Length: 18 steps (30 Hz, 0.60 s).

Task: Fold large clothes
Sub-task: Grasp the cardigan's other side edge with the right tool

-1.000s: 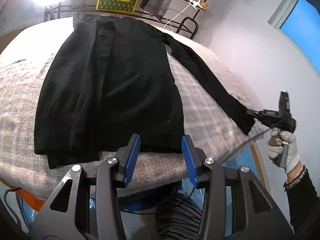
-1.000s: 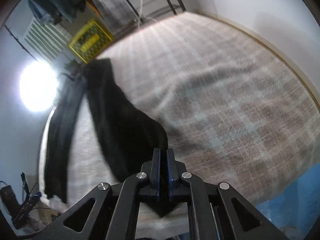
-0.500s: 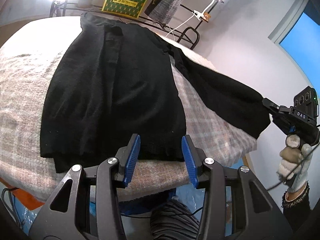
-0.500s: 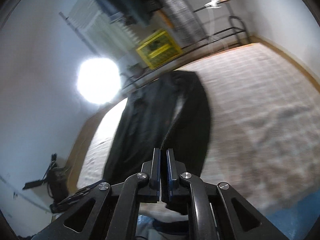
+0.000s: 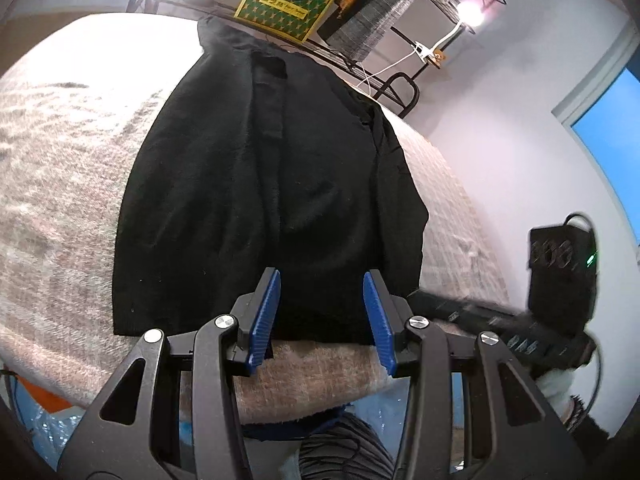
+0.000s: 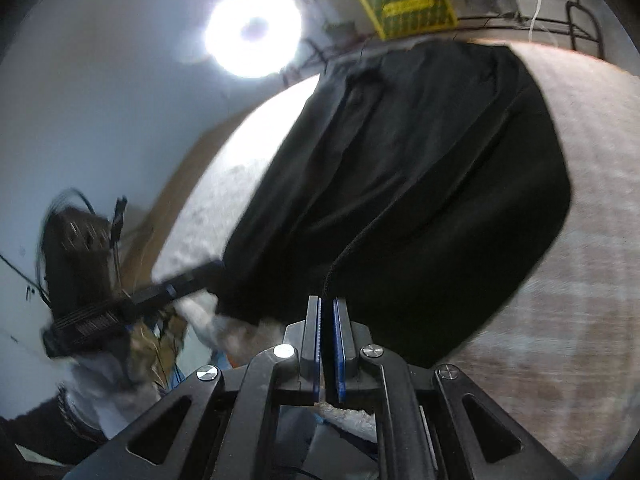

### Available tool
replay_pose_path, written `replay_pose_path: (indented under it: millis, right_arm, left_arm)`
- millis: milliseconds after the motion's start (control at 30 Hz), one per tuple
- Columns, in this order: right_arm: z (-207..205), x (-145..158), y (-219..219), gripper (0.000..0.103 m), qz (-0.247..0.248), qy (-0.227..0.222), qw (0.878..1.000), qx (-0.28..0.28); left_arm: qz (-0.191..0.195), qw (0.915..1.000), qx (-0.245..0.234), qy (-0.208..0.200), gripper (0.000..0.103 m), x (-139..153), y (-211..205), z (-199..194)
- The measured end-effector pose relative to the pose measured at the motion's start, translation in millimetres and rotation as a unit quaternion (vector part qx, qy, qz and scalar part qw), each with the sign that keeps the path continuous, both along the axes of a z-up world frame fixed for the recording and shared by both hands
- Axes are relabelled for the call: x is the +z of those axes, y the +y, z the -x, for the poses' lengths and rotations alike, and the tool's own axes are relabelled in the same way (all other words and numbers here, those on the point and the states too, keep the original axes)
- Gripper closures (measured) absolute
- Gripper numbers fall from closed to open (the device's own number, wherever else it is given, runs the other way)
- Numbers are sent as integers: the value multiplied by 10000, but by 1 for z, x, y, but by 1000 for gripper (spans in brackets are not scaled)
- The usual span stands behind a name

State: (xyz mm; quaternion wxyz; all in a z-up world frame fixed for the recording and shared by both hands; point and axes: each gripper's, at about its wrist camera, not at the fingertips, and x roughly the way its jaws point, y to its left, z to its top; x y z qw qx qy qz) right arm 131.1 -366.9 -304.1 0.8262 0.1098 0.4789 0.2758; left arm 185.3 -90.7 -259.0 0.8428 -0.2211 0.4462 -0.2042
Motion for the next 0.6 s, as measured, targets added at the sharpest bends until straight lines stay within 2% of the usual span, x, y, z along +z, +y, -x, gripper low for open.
replay_pose_path:
  millis: [67,167,200,233,267,467,600]
  right_arm:
    - [-3,-11,6,99,105,90,9999,89]
    - [-6,-21,8,92,65,226,9996,131]
    - [-7,-22,7,81,64,238,9996,141]
    - [-6,-21,4,64,56,211,9996,153]
    - [-6,-18,-3,62,56,166,9998,139]
    - [-18,10,-46,62,250,-135,9995,-132]
    - [-55,33,-84,62,347,-242,9975,-562]
  left_arm:
    - [87,9999,-10,81,60,-5,0,-4]
    - [260,9993,-73,247,60,-14,-4,-13]
    - [300,9991,-102,286,60,-16,-5,-14]
    - [321,9988,-149,330,60,-19,-10,-16]
    - [325,9986,-212,358,60,-21,-14,-17]
    - [64,9966,-732,385,60,-29,-54,-21]
    - [-254,9936,-1055,304,60,-31,-78,-24]
